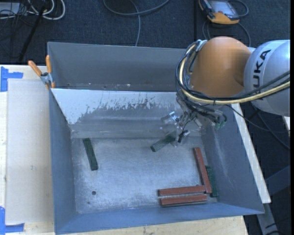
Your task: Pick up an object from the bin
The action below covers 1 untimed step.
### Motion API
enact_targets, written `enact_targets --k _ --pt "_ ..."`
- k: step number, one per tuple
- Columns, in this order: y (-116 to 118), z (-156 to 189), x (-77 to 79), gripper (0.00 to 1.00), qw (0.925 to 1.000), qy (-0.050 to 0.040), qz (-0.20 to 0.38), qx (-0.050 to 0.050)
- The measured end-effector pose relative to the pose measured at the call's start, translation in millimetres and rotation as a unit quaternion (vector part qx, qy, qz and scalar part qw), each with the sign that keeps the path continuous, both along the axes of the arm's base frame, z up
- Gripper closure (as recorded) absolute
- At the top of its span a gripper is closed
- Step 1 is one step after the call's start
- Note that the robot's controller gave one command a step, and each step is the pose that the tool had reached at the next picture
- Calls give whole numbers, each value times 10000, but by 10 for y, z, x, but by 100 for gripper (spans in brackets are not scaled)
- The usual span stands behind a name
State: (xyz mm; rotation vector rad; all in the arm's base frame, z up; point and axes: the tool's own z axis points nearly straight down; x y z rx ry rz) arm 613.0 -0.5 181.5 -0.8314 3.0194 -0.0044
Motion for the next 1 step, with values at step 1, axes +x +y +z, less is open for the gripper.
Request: enact_targets --k 1 --pt "-46 380 48 100 10000 19 -78 5"
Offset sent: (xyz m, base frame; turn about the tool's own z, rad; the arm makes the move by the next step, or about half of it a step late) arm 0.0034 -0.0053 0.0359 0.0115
